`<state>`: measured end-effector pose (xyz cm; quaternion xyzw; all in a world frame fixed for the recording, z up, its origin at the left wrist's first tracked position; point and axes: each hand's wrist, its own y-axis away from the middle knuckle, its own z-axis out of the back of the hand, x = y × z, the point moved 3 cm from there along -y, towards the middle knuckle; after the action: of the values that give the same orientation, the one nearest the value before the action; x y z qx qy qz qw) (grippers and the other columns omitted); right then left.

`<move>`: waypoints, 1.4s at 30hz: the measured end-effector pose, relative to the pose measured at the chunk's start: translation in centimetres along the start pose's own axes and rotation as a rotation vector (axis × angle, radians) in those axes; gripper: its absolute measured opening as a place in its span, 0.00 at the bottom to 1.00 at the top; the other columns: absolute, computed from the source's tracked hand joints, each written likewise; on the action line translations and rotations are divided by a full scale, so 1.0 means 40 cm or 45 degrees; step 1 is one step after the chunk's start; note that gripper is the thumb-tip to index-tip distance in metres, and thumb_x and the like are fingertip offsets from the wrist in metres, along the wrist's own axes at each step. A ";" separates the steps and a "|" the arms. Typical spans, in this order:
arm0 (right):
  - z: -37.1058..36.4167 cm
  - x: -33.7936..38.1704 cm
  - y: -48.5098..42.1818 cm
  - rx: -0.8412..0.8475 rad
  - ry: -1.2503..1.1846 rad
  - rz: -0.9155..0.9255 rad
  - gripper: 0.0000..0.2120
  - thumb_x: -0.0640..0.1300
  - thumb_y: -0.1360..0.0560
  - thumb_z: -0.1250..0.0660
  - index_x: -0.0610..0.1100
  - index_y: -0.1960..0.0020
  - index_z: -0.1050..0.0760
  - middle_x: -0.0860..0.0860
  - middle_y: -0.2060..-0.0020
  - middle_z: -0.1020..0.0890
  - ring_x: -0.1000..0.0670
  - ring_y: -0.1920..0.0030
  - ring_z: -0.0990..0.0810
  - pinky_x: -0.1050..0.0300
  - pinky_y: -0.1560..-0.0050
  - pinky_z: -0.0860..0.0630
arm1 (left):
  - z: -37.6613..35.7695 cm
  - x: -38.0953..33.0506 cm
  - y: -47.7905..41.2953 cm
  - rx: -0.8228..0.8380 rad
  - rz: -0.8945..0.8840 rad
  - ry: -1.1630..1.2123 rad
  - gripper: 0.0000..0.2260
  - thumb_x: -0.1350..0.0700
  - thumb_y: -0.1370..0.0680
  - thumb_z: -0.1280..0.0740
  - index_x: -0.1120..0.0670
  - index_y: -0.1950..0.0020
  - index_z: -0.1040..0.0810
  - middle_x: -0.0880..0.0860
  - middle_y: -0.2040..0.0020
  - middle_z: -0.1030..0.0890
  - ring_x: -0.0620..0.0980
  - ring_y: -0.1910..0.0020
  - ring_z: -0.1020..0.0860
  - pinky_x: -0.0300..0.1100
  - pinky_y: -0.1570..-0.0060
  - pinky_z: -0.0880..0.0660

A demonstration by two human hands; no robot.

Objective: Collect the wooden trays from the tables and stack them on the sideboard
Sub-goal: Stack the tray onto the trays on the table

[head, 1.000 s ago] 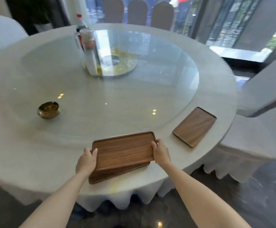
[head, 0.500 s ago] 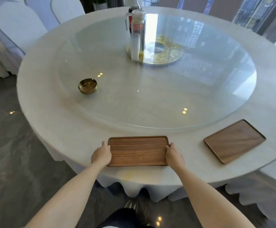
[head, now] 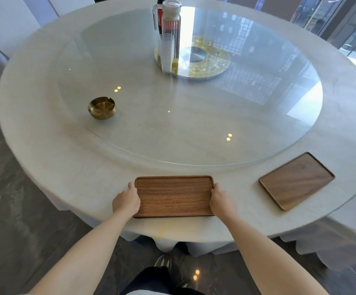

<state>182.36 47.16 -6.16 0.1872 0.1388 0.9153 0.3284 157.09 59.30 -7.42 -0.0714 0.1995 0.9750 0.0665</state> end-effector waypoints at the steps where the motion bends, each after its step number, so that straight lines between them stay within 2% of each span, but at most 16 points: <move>1: 0.000 0.001 -0.004 0.005 0.044 -0.004 0.09 0.40 0.21 0.51 0.39 0.45 0.35 0.39 0.51 0.20 0.38 0.50 0.22 0.53 0.61 0.34 | -0.002 0.001 -0.002 -0.004 -0.005 0.006 0.12 0.55 0.19 0.53 0.58 0.42 0.35 0.57 0.53 0.21 0.55 0.61 0.25 0.46 0.62 0.28; 6: 0.002 0.005 -0.012 0.068 0.332 0.033 0.12 0.38 0.23 0.49 0.40 0.40 0.36 0.43 0.49 0.19 0.39 0.48 0.21 0.54 0.60 0.33 | -0.001 0.008 -0.010 -0.037 -0.061 0.018 0.14 0.54 0.20 0.54 0.58 0.43 0.33 0.58 0.52 0.21 0.54 0.62 0.27 0.46 0.62 0.30; 9: 0.019 0.010 -0.018 0.054 0.386 0.051 0.12 0.39 0.23 0.50 0.41 0.41 0.35 0.43 0.48 0.19 0.39 0.48 0.21 0.53 0.60 0.33 | 0.019 0.014 -0.026 -0.076 -0.070 -0.064 0.16 0.53 0.20 0.54 0.58 0.46 0.29 0.57 0.53 0.19 0.54 0.62 0.26 0.44 0.63 0.31; 14: 0.095 0.011 -0.039 -0.108 0.209 0.004 0.11 0.47 0.21 0.52 0.42 0.48 0.35 0.42 0.50 0.19 0.39 0.50 0.22 0.52 0.61 0.34 | 0.091 -0.033 -0.087 -0.210 -0.084 0.050 0.13 0.55 0.21 0.49 0.62 0.49 0.30 0.63 0.50 0.20 0.62 0.53 0.22 0.46 0.61 0.33; 16: 0.132 0.006 -0.046 -0.189 0.132 0.010 0.14 0.50 0.20 0.52 0.41 0.45 0.36 0.41 0.48 0.21 0.39 0.48 0.23 0.51 0.60 0.33 | 0.117 -0.085 -0.104 -0.254 -0.139 0.128 0.12 0.55 0.21 0.48 0.62 0.47 0.31 0.63 0.47 0.21 0.64 0.50 0.23 0.47 0.59 0.33; 18: 0.171 -0.004 -0.053 -0.234 0.086 0.036 0.17 0.51 0.20 0.51 0.40 0.39 0.37 0.41 0.43 0.24 0.41 0.42 0.26 0.48 0.55 0.31 | 0.132 -0.154 -0.114 -0.271 -0.227 0.187 0.12 0.56 0.22 0.47 0.62 0.46 0.30 0.63 0.45 0.23 0.63 0.47 0.25 0.50 0.55 0.30; 20: 0.207 -0.026 -0.062 -0.233 0.082 0.065 0.22 0.52 0.20 0.51 0.41 0.31 0.42 0.42 0.34 0.30 0.42 0.34 0.32 0.48 0.41 0.32 | 0.134 -0.235 -0.115 -0.249 -0.318 0.178 0.13 0.55 0.22 0.46 0.62 0.43 0.30 0.63 0.43 0.24 0.62 0.43 0.27 0.52 0.49 0.29; 22: 0.244 -0.064 -0.072 -0.249 0.096 0.077 0.27 0.54 0.20 0.52 0.42 0.26 0.52 0.43 0.26 0.42 0.44 0.26 0.42 0.49 0.30 0.41 | 0.126 -0.324 -0.109 -0.207 -0.404 0.104 0.16 0.54 0.21 0.46 0.62 0.39 0.30 0.63 0.40 0.25 0.61 0.40 0.28 0.52 0.44 0.31; 25: 0.295 -0.148 -0.093 -0.282 0.107 0.062 0.30 0.55 0.20 0.53 0.45 0.25 0.61 0.45 0.23 0.55 0.47 0.24 0.56 0.49 0.25 0.53 | 0.097 -0.460 -0.087 -0.169 -0.499 0.023 0.19 0.51 0.21 0.45 0.59 0.35 0.31 0.61 0.35 0.27 0.59 0.36 0.31 0.51 0.40 0.33; 28: 0.340 -0.259 -0.117 -0.290 0.083 0.034 0.32 0.55 0.21 0.52 0.45 0.25 0.64 0.46 0.24 0.59 0.48 0.24 0.59 0.50 0.25 0.58 | 0.056 -0.592 -0.051 -0.160 -0.539 0.030 0.20 0.50 0.22 0.44 0.58 0.33 0.32 0.59 0.32 0.29 0.58 0.34 0.33 0.50 0.37 0.35; 33: 0.401 -0.477 -0.159 -0.240 0.034 -0.010 0.32 0.56 0.21 0.52 0.45 0.25 0.65 0.47 0.24 0.60 0.48 0.24 0.61 0.51 0.26 0.61 | -0.037 -0.784 0.035 -0.066 -0.435 0.120 0.21 0.48 0.21 0.45 0.57 0.31 0.35 0.59 0.30 0.32 0.58 0.32 0.35 0.51 0.36 0.36; 42: 0.414 -0.760 -0.227 -0.049 0.012 -0.020 0.32 0.55 0.20 0.54 0.41 0.25 0.64 0.44 0.24 0.58 0.45 0.24 0.58 0.49 0.25 0.55 | -0.185 -0.967 0.182 0.057 -0.033 0.313 0.25 0.45 0.22 0.45 0.61 0.32 0.35 0.61 0.33 0.31 0.59 0.32 0.34 0.52 0.37 0.35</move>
<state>216.27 36.25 -2.47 0.1755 0.1242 0.9161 0.3385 194.73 45.78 -4.98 -0.1914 0.2270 0.9533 0.0556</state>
